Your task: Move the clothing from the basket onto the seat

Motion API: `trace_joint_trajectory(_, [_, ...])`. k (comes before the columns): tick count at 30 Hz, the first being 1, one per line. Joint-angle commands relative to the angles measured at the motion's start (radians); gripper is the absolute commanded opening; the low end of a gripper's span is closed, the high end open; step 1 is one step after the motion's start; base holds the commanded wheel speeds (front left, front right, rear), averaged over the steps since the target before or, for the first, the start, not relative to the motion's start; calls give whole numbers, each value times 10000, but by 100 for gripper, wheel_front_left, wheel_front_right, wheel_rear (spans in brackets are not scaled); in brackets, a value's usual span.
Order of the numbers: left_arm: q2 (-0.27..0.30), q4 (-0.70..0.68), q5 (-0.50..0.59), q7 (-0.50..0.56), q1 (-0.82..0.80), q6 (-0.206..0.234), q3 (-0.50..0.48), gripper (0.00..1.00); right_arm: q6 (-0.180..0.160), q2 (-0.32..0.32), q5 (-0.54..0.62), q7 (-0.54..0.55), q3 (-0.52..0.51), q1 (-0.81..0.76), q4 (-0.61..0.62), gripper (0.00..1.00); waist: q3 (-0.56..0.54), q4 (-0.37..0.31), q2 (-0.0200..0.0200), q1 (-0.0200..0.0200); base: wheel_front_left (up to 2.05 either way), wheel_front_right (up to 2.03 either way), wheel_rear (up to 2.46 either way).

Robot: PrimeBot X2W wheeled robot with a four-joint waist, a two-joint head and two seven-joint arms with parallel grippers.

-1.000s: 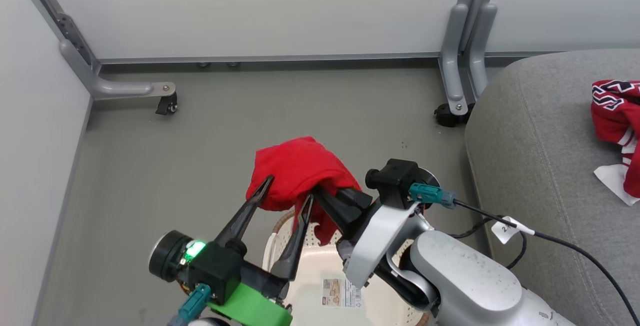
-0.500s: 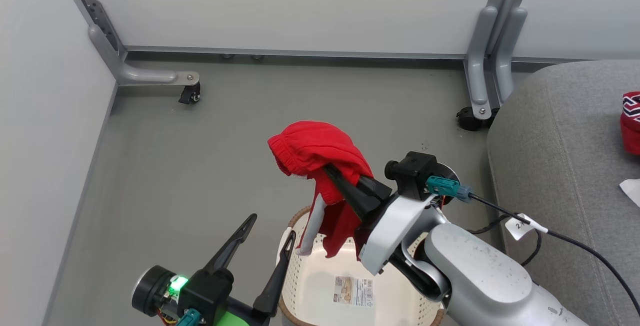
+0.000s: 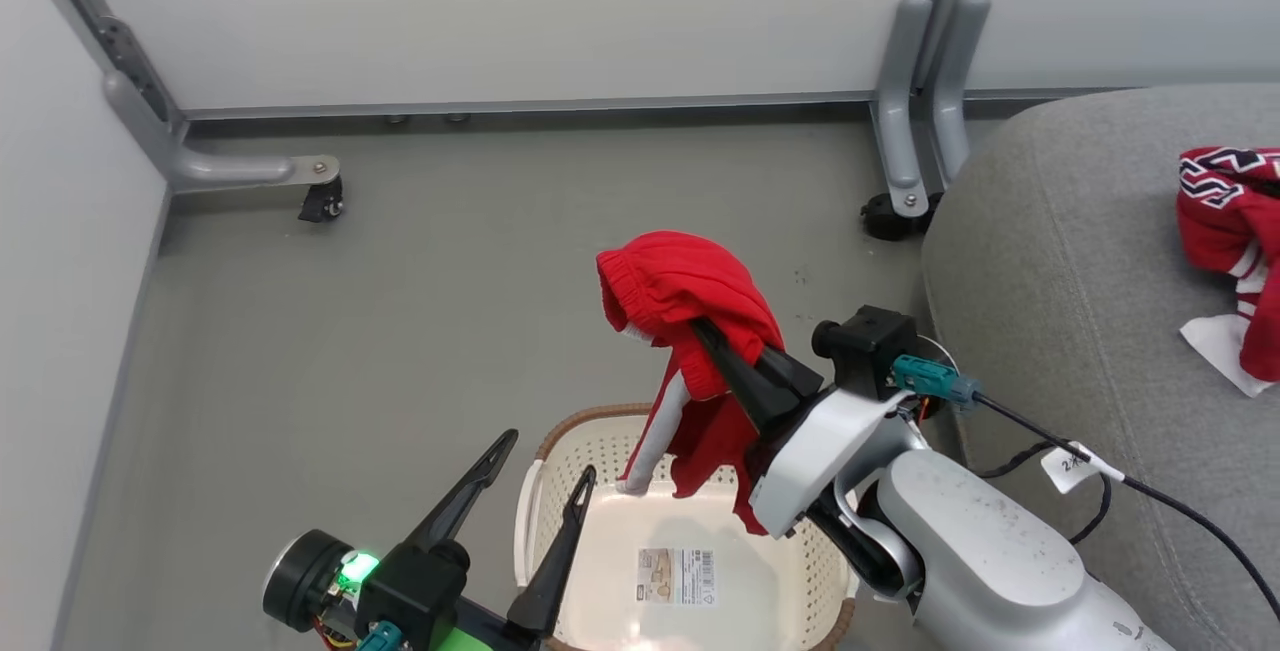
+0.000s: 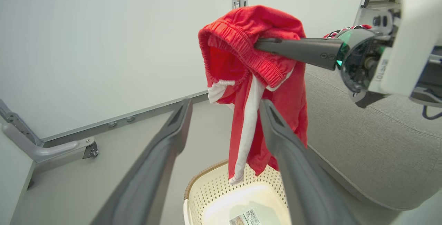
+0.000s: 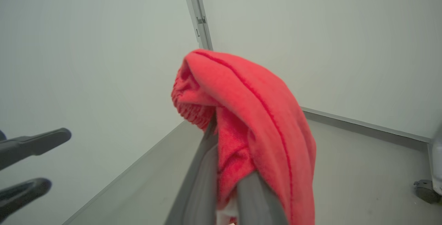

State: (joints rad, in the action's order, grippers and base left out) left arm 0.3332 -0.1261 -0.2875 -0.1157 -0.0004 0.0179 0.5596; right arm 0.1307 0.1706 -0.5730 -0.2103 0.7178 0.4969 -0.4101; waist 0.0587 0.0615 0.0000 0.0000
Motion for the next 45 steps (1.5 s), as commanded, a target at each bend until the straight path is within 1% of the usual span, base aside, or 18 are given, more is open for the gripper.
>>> trace_joint_trajectory(1, [93,-60,104,-3,-124,10,-7,100,1,25,73,-89,-108,-89,-13,0,261,-736,0,0,0,0,0])
trace_joint_trajectory(16, [379,-566,323,450,-902,-292,238,100,1,224,342,-385,-1339,-126,95,0,1417,-4308,0,0,0,0,0])
trace_joint_trajectory(20, [455,-710,405,659,-1131,-432,371,100,1,308,398,-472,-1844,-113,128,0,1738,-5053,0,0,0,0,0])
trace_joint_trajectory(24, [476,-832,417,846,-1354,-545,477,100,1,448,447,-516,-2439,37,128,0,2009,-5519,0,0,0,0,0])
trace_joint_trajectory(28, [513,-975,490,1002,-1607,-541,455,100,1,594,436,-561,-3184,486,184,0,2348,-5739,0,0,0,0,0])
trace_joint_trajectory(32, [553,-1141,609,1117,-2037,-648,464,100,1,920,367,-555,-4126,1171,253,0,2834,-5612,0,0,0,0,0])
trace_joint_trajectory(35, [533,-1249,649,1155,-2483,-758,431,100,1,1150,344,-552,-4890,1933,377,0,3361,-5320,0,0,0,0,0])
trace_joint_trajectory(39, [663,-1400,914,1230,-3191,-938,484,100,1,1507,287,-550,-5904,3075,460,0,4134,-4843,0,0,0,0,0])
trace_joint_trajectory(45, [869,-1569,1164,1356,-4118,-1166,686,100,1,2053,137,-550,-6927,4578,124,0,5378,-4140,0,0,0,0,0])
